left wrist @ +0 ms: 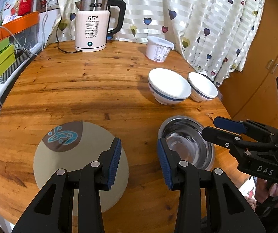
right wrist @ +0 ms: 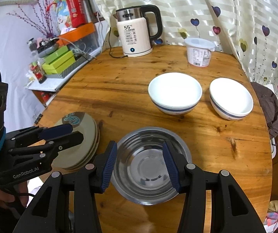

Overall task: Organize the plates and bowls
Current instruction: 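Move the left tool away from the plate stack to above the steel bowl, then reach the left tool to a white striped bowl and grip its rim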

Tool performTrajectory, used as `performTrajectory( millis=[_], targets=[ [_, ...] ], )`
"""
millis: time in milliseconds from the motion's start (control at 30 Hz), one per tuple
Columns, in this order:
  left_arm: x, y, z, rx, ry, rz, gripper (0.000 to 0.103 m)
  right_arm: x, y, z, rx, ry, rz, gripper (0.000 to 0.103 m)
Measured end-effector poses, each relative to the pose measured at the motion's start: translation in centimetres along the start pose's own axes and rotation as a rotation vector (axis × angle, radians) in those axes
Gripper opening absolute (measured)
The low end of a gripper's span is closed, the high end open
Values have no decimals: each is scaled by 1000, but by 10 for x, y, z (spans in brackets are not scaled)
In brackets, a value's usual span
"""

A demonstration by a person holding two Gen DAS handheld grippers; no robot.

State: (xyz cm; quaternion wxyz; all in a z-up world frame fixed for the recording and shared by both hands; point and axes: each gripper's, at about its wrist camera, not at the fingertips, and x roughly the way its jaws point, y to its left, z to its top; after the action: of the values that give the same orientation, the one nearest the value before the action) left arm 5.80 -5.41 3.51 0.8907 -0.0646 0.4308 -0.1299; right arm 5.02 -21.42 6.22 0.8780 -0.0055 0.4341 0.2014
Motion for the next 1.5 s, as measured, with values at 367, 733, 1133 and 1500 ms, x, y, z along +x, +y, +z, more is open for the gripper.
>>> performTrajectory(
  millis=[367, 733, 1133, 1500],
  targets=[
    [10, -7, 17, 23, 15, -16, 40, 3, -11, 7, 10, 1, -16, 49],
    [25, -12, 40, 33, 30, -35, 40, 10, -30, 16, 41, 5, -34, 48],
    [48, -19, 68, 27, 61, -55, 40, 20, -64, 33, 139, -12, -36, 41],
    [81, -24, 92, 19, 97, -93, 40, 38, -93, 48, 240, -19, -5, 31]
  ],
)
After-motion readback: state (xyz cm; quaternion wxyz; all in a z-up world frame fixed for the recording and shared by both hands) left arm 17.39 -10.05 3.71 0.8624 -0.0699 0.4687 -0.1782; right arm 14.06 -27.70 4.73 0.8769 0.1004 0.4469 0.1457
